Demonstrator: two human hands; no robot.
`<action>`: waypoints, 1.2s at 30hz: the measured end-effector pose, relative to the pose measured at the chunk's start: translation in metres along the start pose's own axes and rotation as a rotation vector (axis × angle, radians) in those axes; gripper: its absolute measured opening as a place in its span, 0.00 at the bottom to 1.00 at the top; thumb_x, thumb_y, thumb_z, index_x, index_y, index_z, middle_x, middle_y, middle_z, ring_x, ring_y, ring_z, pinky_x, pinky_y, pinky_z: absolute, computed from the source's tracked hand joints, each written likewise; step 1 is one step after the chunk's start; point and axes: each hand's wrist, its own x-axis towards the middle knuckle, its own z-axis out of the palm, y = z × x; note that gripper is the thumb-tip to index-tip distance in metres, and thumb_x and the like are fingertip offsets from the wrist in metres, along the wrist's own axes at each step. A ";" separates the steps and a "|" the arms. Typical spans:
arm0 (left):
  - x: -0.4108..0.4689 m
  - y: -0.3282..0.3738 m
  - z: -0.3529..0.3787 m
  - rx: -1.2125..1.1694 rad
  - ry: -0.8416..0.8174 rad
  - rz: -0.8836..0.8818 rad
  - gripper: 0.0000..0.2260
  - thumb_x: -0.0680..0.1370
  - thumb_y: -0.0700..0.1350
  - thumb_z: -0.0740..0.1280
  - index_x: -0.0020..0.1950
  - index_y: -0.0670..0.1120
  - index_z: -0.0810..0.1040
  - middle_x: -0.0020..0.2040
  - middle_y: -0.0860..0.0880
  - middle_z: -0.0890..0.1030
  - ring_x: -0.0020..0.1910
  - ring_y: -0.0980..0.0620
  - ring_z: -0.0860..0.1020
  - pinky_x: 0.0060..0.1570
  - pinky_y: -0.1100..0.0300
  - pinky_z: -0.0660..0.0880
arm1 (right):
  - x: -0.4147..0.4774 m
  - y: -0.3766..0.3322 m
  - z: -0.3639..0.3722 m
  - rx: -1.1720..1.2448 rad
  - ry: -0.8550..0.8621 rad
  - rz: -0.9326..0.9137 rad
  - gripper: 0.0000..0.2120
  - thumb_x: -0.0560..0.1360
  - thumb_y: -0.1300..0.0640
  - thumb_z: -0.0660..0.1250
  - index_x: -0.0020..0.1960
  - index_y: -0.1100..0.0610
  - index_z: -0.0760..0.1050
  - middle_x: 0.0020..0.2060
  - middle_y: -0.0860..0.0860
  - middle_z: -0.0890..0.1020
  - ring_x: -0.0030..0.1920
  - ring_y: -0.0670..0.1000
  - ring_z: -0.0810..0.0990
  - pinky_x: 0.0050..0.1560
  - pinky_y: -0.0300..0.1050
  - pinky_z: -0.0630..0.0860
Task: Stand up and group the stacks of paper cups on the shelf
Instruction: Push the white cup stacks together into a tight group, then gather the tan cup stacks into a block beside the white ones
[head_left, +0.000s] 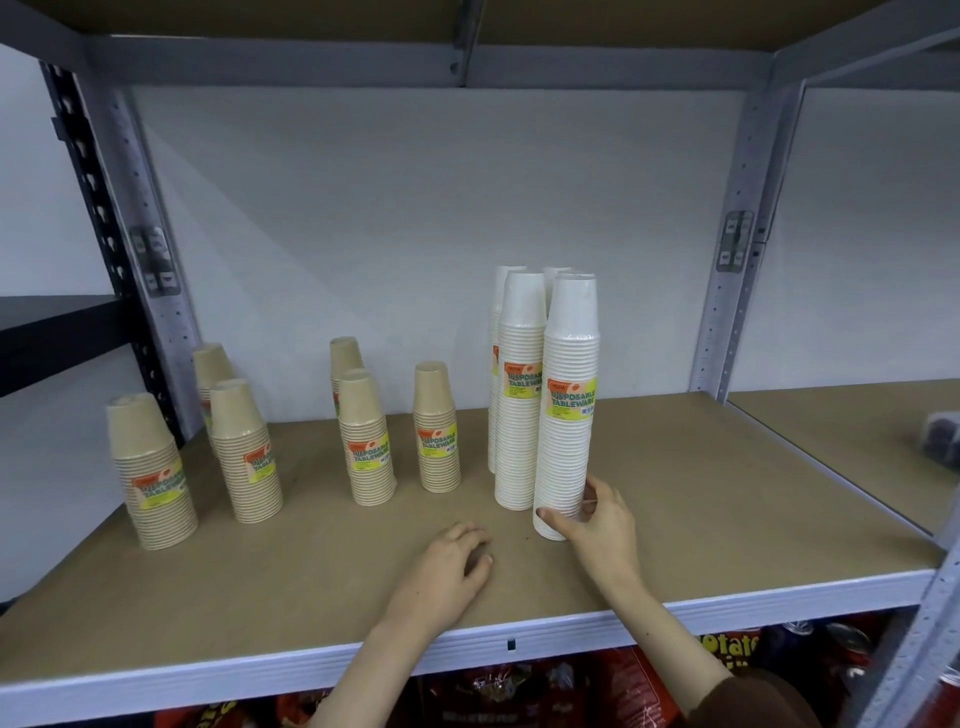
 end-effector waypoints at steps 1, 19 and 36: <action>0.000 0.000 0.000 -0.002 -0.001 -0.004 0.16 0.79 0.47 0.57 0.67 0.47 0.71 0.70 0.53 0.69 0.69 0.56 0.67 0.67 0.65 0.61 | -0.002 0.000 0.000 0.004 0.006 0.009 0.30 0.65 0.57 0.75 0.63 0.62 0.70 0.57 0.57 0.76 0.57 0.55 0.75 0.56 0.45 0.71; 0.001 -0.039 -0.061 -0.221 0.717 -0.330 0.19 0.71 0.35 0.70 0.60 0.35 0.71 0.59 0.37 0.74 0.60 0.40 0.73 0.59 0.53 0.69 | -0.016 -0.056 0.073 -0.029 -0.201 -0.203 0.26 0.70 0.58 0.70 0.66 0.61 0.67 0.60 0.55 0.74 0.60 0.52 0.73 0.63 0.41 0.67; 0.041 -0.087 -0.070 -0.278 0.404 -0.485 0.26 0.69 0.43 0.74 0.63 0.38 0.69 0.60 0.39 0.73 0.61 0.42 0.74 0.61 0.52 0.70 | 0.036 -0.067 0.141 -0.145 -0.159 0.073 0.30 0.69 0.59 0.71 0.66 0.66 0.62 0.62 0.63 0.70 0.62 0.62 0.72 0.64 0.51 0.69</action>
